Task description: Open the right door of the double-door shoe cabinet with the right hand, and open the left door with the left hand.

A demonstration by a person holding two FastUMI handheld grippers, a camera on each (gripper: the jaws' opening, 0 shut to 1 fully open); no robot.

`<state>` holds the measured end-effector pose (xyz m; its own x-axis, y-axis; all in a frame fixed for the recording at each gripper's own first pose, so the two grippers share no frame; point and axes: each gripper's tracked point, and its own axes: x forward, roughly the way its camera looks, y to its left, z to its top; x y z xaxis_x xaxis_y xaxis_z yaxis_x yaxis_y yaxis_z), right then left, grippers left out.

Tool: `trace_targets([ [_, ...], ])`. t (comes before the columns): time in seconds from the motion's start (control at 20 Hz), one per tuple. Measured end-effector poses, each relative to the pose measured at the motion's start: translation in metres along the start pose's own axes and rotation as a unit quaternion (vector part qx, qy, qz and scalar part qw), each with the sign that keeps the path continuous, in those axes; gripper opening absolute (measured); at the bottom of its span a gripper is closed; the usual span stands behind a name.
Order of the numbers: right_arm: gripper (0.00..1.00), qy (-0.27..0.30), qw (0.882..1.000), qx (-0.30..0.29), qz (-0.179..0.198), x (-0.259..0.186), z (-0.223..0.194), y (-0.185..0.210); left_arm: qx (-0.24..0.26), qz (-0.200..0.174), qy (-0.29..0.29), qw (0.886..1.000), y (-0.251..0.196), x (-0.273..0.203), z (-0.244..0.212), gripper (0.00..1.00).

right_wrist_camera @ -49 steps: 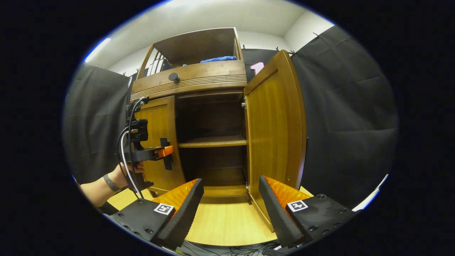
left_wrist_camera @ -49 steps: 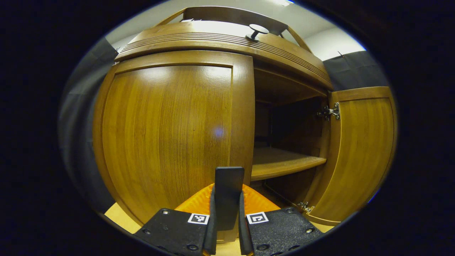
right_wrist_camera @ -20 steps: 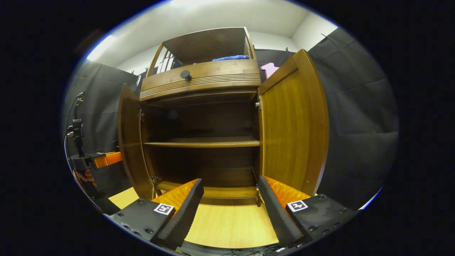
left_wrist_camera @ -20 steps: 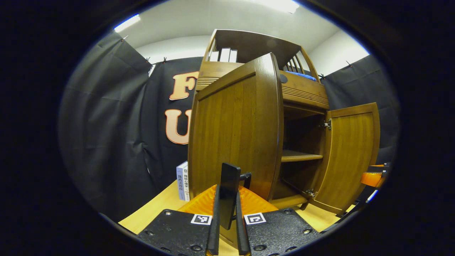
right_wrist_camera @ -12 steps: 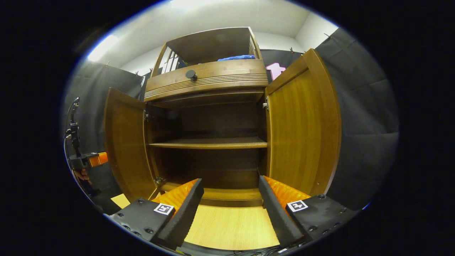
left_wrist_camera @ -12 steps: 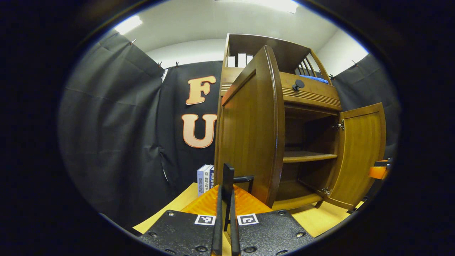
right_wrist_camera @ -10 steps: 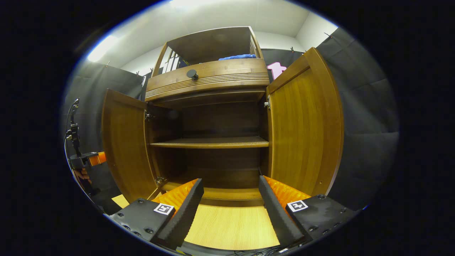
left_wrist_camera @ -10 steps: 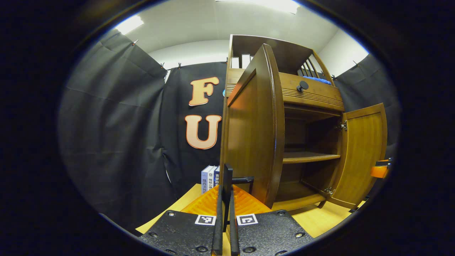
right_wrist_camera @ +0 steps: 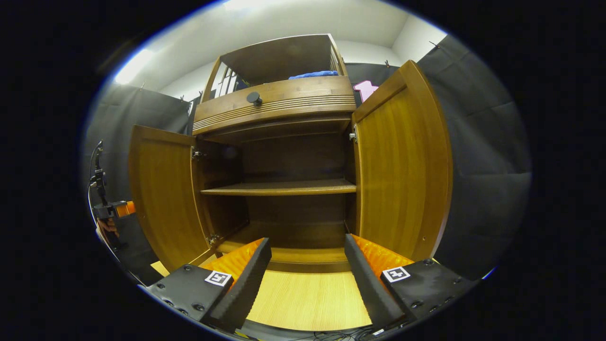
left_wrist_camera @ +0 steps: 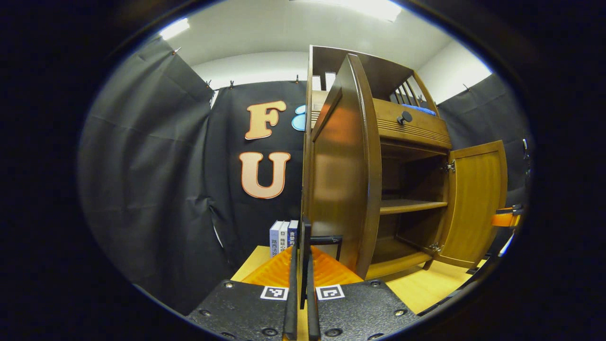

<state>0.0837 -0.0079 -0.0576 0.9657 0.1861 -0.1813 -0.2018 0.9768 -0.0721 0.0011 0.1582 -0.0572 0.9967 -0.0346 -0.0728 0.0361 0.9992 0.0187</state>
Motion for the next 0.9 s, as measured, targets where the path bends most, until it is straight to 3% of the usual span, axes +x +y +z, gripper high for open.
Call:
trace_targets([
  [0.15, 1.0, 0.0, 1.0, 0.001, -0.004, -0.002, -0.001, -0.003, 0.021, -0.034, 0.004, 0.999, -0.004, -0.003, -0.006, 0.07],
  [0.2, 0.94, 0.0, 1.0, 0.003, -0.005, -0.002, -0.001, -0.003, 0.021, -0.039, 0.006, 0.999, -0.004, -0.004, -0.006, 0.07],
  [0.25, 1.0, 0.0, 1.0, 0.005, -0.005, -0.001, -0.001, -0.002, 0.016, -0.04, 0.009, 0.999, -0.003, -0.006, -0.008, 0.07],
  [0.3, 0.94, 0.0, 1.0, 0.007, -0.005, -0.001, 0.0, -0.002, 0.012, -0.039, 0.012, 0.999, -0.002, -0.009, -0.011, 0.08],
  [0.35, 1.0, -0.001, 1.0, 0.009, -0.005, 0.0, 0.0, -0.002, 0.008, -0.038, 0.011, 0.999, -0.001, -0.013, -0.011, 0.08],
  [0.65, 0.94, 0.003, 1.0, 0.011, 0.011, 0.003, -0.001, 0.004, 0.003, -0.025, 0.017, 1.0, 0.0, -0.036, -0.016, 0.08],
  [0.8, 0.94, 0.006, 1.0, 0.01, 0.023, 0.004, -0.002, 0.008, 0.017, 0.012, 0.027, 0.999, 0.022, -0.044, -0.021, 0.07],
  [0.9, 0.94, 0.008, 1.0, 0.01, 0.029, 0.005, -0.003, 0.01, 0.001, 0.02, 0.027, 0.999, 0.025, -0.055, -0.018, 0.03],
])
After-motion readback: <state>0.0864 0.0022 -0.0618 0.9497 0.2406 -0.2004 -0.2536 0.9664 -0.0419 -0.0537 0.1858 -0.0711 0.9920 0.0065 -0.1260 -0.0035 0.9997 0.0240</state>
